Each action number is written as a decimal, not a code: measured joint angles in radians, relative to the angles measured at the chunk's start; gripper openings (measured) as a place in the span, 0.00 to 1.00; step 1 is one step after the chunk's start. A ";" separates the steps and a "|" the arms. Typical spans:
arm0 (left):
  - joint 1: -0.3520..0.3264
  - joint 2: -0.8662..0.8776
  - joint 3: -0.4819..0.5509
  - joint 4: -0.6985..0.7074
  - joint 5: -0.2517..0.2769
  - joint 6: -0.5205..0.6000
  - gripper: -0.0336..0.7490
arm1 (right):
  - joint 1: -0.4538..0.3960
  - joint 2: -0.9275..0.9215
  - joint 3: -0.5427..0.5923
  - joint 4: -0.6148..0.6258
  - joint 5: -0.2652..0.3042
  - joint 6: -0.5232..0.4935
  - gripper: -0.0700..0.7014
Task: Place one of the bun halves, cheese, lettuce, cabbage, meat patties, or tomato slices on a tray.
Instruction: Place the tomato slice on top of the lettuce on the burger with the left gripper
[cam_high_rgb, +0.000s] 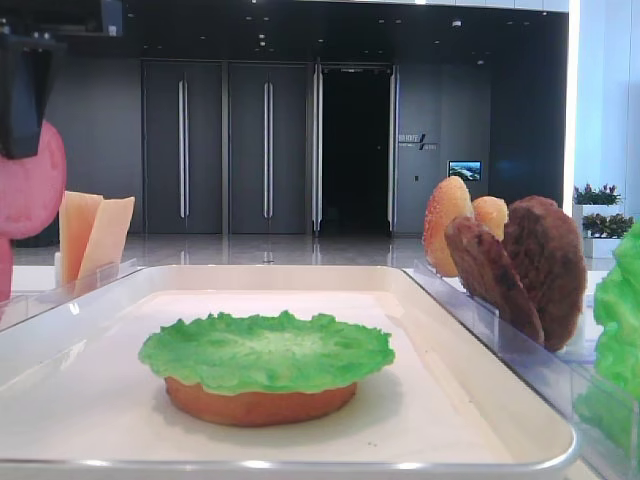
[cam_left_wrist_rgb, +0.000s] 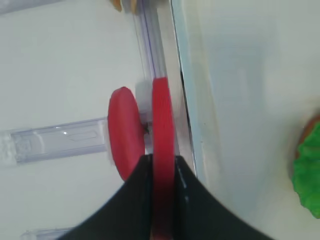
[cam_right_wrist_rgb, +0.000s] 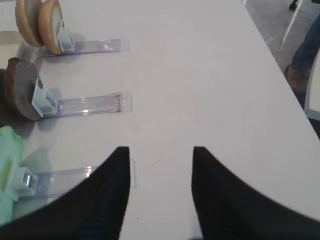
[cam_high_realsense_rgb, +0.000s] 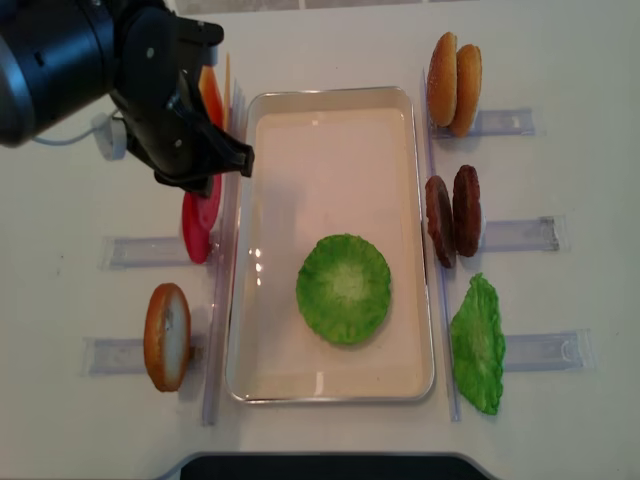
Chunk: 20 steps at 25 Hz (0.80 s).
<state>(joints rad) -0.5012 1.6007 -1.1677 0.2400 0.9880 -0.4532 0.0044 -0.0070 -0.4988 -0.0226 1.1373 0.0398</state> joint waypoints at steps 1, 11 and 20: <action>0.000 -0.015 0.000 0.000 0.002 0.000 0.11 | 0.000 0.000 0.000 0.000 0.000 0.000 0.50; -0.005 -0.092 0.000 -0.062 0.016 0.005 0.11 | 0.000 0.000 0.000 0.000 0.000 0.000 0.49; -0.059 -0.092 0.000 -0.106 0.016 0.022 0.11 | 0.000 0.000 0.000 0.000 0.000 0.000 0.49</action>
<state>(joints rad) -0.5601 1.5091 -1.1677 0.1337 1.0040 -0.4309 0.0044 -0.0070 -0.4988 -0.0226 1.1373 0.0398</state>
